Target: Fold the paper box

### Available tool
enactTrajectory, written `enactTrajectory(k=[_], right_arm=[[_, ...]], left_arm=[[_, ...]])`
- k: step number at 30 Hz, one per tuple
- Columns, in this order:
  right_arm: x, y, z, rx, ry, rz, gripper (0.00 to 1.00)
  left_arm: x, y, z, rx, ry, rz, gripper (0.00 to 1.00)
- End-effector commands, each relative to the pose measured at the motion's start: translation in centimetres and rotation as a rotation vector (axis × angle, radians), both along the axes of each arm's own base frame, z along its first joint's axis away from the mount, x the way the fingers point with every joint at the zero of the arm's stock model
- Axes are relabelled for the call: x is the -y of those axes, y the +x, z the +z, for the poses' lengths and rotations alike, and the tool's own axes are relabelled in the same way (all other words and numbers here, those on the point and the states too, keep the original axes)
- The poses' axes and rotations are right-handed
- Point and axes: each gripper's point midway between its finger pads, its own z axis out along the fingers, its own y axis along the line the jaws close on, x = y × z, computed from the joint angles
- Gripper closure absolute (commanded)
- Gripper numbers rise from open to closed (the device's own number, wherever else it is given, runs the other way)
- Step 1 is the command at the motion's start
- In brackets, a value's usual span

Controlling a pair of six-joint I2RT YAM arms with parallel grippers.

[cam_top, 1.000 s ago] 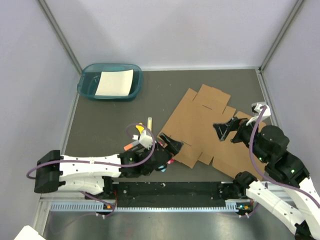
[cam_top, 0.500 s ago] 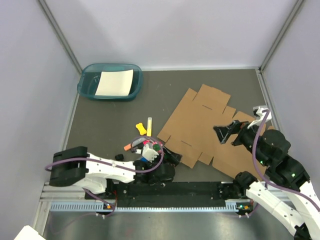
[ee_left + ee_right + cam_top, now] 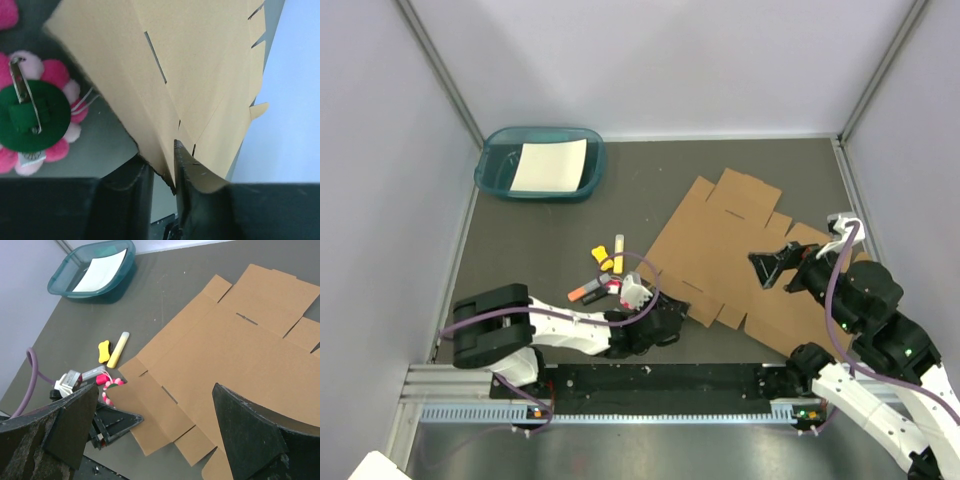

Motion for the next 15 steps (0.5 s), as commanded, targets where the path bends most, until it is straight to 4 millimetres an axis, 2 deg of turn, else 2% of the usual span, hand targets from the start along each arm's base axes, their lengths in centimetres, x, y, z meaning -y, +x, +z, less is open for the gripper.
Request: enactTrajectory(k=[1, 4, 7, 8, 10, 11, 12, 13, 14, 15], right_arm=[[0.7, 0.1, 0.4, 0.028, -0.016, -0.023, 0.01], [0.7, 0.1, 0.9, 0.035, -0.018, -0.024, 0.01], [1.1, -0.1, 2.0, 0.065, -0.019, -0.027, 0.01], [1.3, -0.2, 2.4, 0.073, -0.019, -0.033, 0.01], [1.7, -0.4, 3.8, 0.105, -0.020, -0.042, 0.01], [2.1, -0.4, 4.3, 0.118, -0.020, -0.055, 0.01], [2.2, -0.5, 4.8, 0.128, -0.019, -0.058, 0.01], [2.5, -0.7, 5.8, 0.152, -0.017, -0.059, 0.01], [2.7, -0.7, 6.3, 0.162, -0.016, -0.070, 0.01], [2.9, -0.8, 6.7, 0.170, -0.012, -0.075, 0.01]], left_arm=[[1.9, 1.0, 2.2, 0.045, -0.062, -0.042, 0.79], [1.6, 1.7, 3.1, 0.080, -0.033, -0.058, 0.86], [0.6, 2.6, 5.8, 0.161, 0.027, -0.072, 0.98], [-0.1, 3.3, 8.5, 0.202, 0.022, -0.065, 1.00], [-1.3, 4.2, 11.6, 0.330, 0.139, -0.120, 1.00], [-2.0, 5.2, 16.1, 0.401, 0.116, -0.106, 1.00], [-3.1, 5.7, 17.0, 0.472, 0.242, -0.160, 1.00], [-3.5, 6.0, 18.8, 0.511, 0.263, -0.183, 1.00], [-4.5, 7.0, 22.8, 0.567, 0.251, -0.171, 1.00], [-5.5, 7.3, 23.7, 0.611, 0.347, -0.213, 1.00]])
